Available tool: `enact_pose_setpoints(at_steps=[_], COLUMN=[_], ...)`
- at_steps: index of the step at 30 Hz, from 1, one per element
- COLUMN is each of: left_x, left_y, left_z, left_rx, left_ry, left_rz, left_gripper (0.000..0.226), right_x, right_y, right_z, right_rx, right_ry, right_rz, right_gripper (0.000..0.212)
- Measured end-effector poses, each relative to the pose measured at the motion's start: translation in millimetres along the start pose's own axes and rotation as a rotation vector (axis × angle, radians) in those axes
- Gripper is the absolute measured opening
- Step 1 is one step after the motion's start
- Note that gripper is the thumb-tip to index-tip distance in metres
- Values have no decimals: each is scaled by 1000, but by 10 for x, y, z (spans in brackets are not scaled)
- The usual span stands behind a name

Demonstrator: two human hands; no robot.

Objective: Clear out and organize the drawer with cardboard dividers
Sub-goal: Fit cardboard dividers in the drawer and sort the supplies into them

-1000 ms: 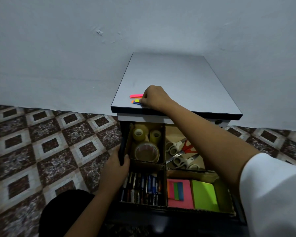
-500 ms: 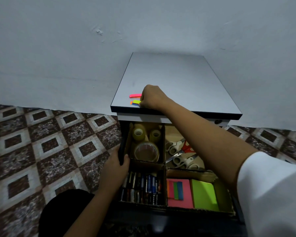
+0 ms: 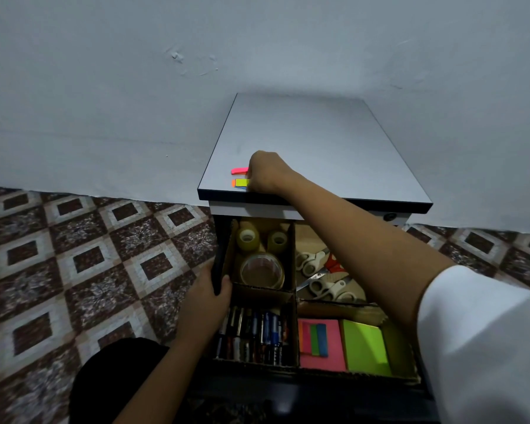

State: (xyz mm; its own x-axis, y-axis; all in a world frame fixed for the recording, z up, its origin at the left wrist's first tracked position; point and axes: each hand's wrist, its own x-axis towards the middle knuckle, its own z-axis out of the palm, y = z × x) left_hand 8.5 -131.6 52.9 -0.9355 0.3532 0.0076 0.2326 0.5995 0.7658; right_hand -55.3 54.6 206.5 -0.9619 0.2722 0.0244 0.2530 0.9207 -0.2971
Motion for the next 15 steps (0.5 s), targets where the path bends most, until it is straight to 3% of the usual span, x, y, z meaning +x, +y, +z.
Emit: enact_pose_setpoints(at_steps=[9, 15], left_x=[-8, -5], left_y=[-7, 1], left_z=[-9, -6], left_rx=[-11, -13], left_ry=[-11, -6], left_rz=[-17, -9], left_gripper=[47, 45], right_x=[-89, -484], right_y=[93, 191], right_z=[17, -103], right_rx=[213, 669], right_ry=[27, 70], right_rz=[59, 161], right_gripper=[27, 15])
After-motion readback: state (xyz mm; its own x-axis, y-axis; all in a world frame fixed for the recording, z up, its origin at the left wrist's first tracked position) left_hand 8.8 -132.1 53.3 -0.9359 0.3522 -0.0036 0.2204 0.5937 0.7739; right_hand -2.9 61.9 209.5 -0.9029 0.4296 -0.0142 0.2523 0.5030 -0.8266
